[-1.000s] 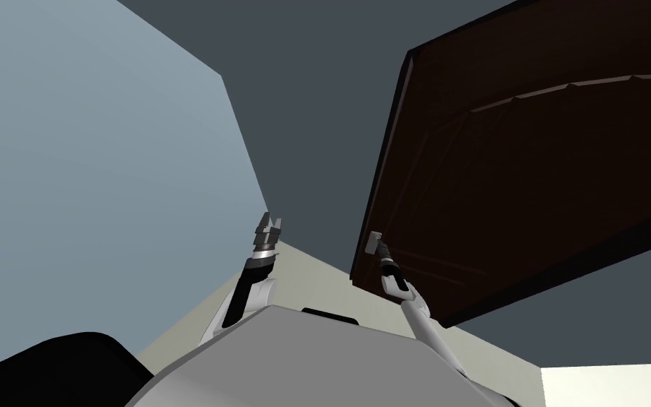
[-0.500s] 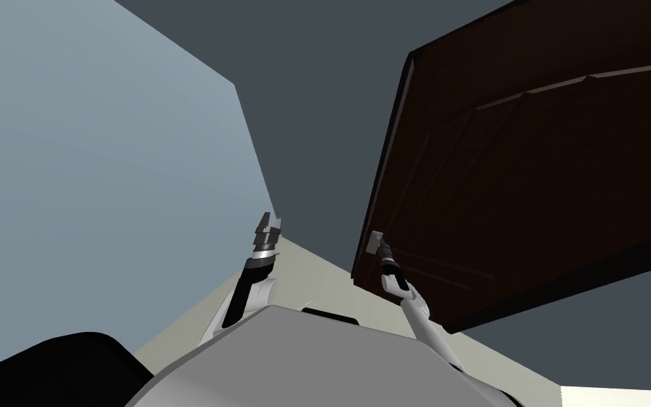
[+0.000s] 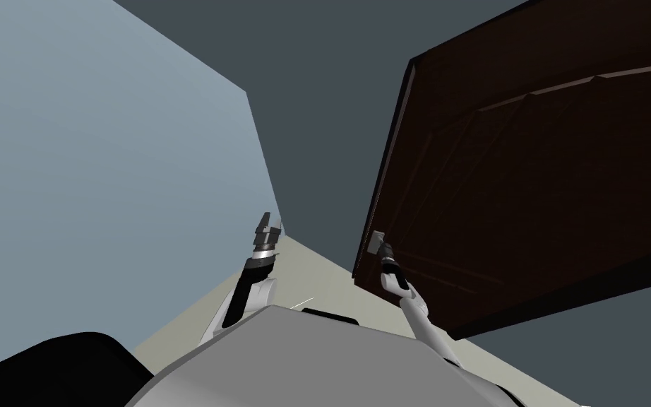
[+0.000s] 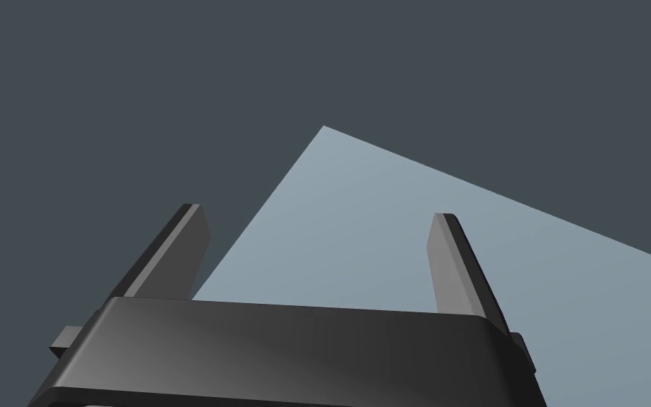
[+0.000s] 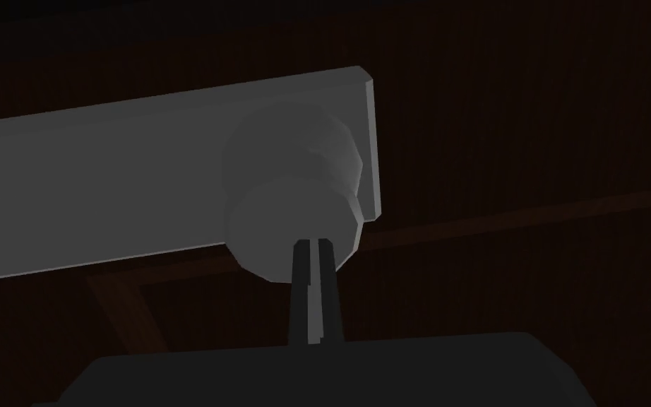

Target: Pull the door open

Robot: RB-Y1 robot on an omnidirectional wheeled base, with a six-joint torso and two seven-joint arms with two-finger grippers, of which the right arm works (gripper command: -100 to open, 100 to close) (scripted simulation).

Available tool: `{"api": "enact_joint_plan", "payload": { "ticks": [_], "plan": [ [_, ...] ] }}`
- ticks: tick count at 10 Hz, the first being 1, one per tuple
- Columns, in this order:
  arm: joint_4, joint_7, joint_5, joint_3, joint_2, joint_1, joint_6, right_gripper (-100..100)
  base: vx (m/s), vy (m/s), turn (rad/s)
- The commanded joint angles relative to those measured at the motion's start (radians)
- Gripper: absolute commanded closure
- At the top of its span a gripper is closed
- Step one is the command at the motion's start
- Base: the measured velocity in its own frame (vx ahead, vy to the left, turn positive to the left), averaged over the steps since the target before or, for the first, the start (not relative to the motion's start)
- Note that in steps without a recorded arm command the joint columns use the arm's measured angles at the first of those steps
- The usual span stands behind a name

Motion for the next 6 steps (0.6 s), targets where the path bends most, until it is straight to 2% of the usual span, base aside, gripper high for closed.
{"api": "enact_joint_plan", "payload": {
  "ticks": [1,6],
  "plan": [
    [-0.004,-0.034,-0.029,-0.001,0.007,0.0,0.0,-100,-0.058,-0.027,0.098],
    [-0.022,-0.165,-0.135,-0.005,0.033,-0.002,0.0,-100,-0.069,-0.023,0.067]
  ]
}}
